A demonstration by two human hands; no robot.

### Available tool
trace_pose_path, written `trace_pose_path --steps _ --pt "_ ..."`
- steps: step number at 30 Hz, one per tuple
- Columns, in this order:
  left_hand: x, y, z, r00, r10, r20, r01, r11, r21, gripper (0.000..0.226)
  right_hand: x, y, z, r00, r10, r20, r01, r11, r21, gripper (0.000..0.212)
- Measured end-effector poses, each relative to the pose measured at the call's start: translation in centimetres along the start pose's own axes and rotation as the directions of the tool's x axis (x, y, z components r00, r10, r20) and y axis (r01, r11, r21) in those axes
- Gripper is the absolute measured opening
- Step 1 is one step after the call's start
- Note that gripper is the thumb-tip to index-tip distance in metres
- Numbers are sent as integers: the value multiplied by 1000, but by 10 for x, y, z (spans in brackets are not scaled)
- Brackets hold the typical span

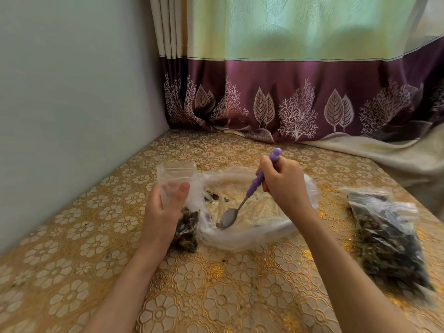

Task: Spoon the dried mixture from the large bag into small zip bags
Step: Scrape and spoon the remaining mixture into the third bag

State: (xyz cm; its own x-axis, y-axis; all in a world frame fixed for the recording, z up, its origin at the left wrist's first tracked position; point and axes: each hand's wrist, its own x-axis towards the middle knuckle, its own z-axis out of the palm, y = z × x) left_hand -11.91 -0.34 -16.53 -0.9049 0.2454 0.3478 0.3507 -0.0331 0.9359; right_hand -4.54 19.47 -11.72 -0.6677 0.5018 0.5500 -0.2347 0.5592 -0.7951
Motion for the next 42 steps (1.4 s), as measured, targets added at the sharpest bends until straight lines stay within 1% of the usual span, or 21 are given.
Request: trace_pose_path --steps 1,4,6,10,14,17,18,21,25,28,29,30,33,35,37,39,42 --pt "0 0 0 1000 -4 2 4 1000 4 53 0 0 -1 1000 3 0 -3 1000 5 44" --pt "0 -1 0 1000 -9 3 8 999 44 51 0 0 1 994 64 90 -69 997 48 41" --pt "1 -1 -1 1000 -16 8 15 998 60 52 -2 0 6 987 102 122 -113 990 86 40" --pt "2 -1 -2 999 -34 -15 35 999 42 34 -6 1 15 978 188 85 -198 972 126 46" --pt "2 -2 -3 999 -4 -47 6 999 49 42 -13 0 23 955 287 73 -296 931 213 51" --pt "1 0 -2 997 12 -71 -10 999 33 39 -17 0 29 912 395 107 -409 863 297 57" --pt "1 0 -3 997 17 -73 -16 1000 17 42 -18 0 30 889 440 126 -456 827 329 56" --pt "2 1 -3 997 39 -63 -40 999 -18 65 -17 1 31 814 555 173 -572 714 404 44" --pt "2 1 -3 994 82 -67 -82 997 12 62 -15 3 28 752 617 231 -642 607 469 38" --pt "1 3 -3 992 103 -74 -101 995 23 81 -13 5 24 721 645 254 -672 558 487 36" --pt "0 4 -3 992 102 -79 -100 995 25 83 -12 5 23 713 654 251 -679 556 479 35" --pt "-1 4 -3 992 98 -82 -97 995 19 79 -11 6 21 707 664 243 -687 563 460 37" --pt "-1 5 -3 992 100 -74 -98 995 23 43 -8 8 15 693 685 225 -707 584 399 53" --pt "-1 6 -3 994 96 -57 -94 995 40 32 -6 8 10 693 691 207 -705 589 395 57" --pt "-1 6 -1 996 86 -25 -86 996 30 28 -4 6 4 701 691 175 -688 591 421 46" --pt "-2 6 2 996 83 7 -83 996 20 34 -2 4 -2 720 679 147 -660 603 449 33" --pt "-2 4 4 995 93 26 -94 995 42 39 2 -3 -10 793 605 71 -553 666 501 32"
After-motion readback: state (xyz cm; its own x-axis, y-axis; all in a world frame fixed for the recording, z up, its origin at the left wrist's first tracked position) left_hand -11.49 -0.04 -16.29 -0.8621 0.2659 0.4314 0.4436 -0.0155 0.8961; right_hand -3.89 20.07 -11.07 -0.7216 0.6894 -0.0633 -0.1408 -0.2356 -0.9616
